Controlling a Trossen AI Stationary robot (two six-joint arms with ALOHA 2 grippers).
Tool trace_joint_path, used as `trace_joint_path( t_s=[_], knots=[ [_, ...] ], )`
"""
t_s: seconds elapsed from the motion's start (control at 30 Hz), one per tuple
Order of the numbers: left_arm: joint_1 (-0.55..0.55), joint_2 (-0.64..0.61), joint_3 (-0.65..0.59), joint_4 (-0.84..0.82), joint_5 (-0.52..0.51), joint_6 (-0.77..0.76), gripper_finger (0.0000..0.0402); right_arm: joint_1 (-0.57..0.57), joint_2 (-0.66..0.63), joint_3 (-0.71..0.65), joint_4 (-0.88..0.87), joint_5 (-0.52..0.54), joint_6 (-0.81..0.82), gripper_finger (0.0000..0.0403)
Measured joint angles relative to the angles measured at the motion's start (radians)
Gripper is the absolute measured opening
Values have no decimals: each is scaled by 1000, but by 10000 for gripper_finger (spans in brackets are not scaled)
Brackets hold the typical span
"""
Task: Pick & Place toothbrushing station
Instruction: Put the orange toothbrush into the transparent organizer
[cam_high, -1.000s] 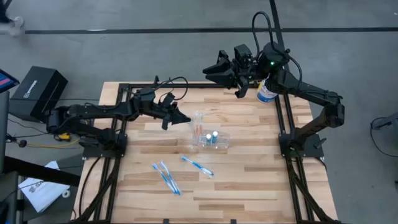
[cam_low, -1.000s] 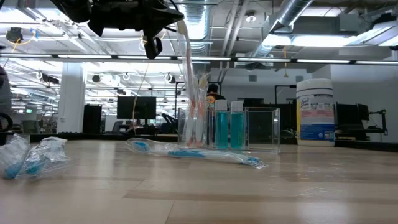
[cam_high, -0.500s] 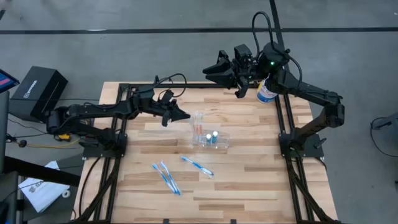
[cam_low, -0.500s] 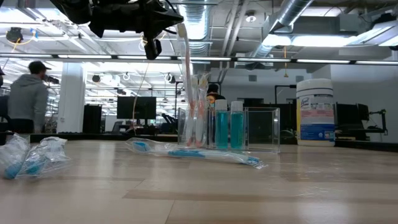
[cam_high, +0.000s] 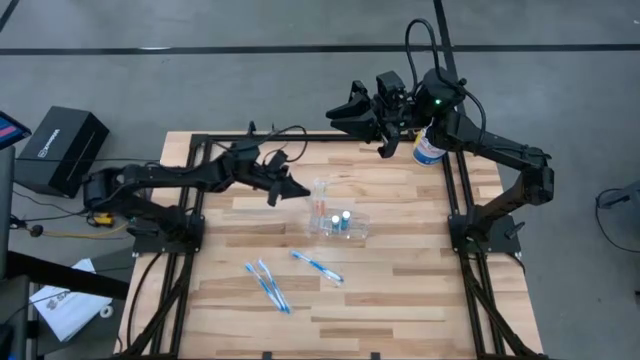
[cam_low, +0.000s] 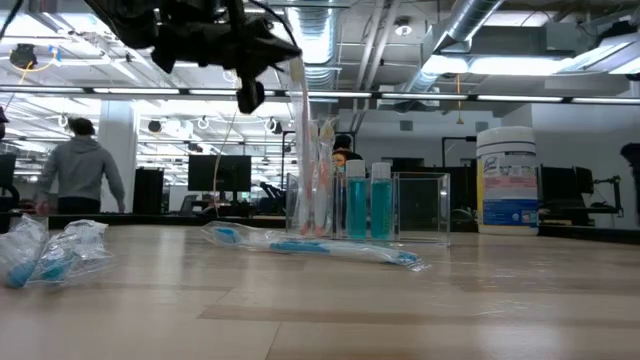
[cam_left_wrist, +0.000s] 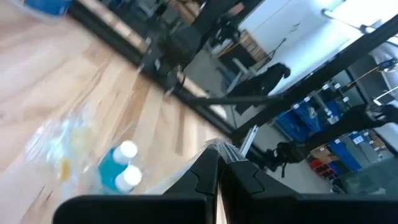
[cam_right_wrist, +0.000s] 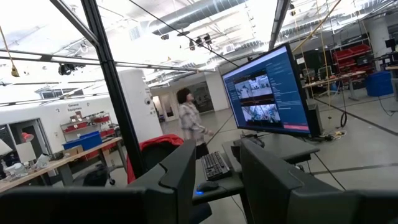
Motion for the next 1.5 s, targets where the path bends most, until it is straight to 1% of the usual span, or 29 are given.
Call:
trace_joint_path(
  t_s=[0.2, 0.47, 0.77, 0.9, 1.0, 1.07, 1.13, 1.4, 1.5],
  knots=[
    [0, 83, 0, 31, 29, 1, 0, 0, 0, 0, 0, 0, 0, 118],
    [0, 147, 0, 60, 39, 17, 0, -4, 0, 0, -1, -1, -1, 118],
    [0, 197, 1, 92, 46, 16, 0, -16, 0, 0, -4, -23, -1, 118],
    [0, 198, 1, 93, 46, 4, 1, -16, 0, 0, -4, -26, -1, 118],
    [0, 191, 0, 103, 43, 5, 9, -16, 0, 0, -4, -27, -1, 118],
    [0, 191, 0, 124, 43, 5, 24, -16, 0, 0, -4, -27, -1, 118],
    [0, 191, 0, 144, 43, 4, 47, -16, 0, 0, -4, -27, -1, 118],
    [1, 190, 0, 161, 43, -31, 191, -19, 0, 0, -4, -52, -1, 118],
    [3, 190, 0, 169, 40, -34, 238, -22, 0, 0, -4, -53, -1, 118]
  ],
)
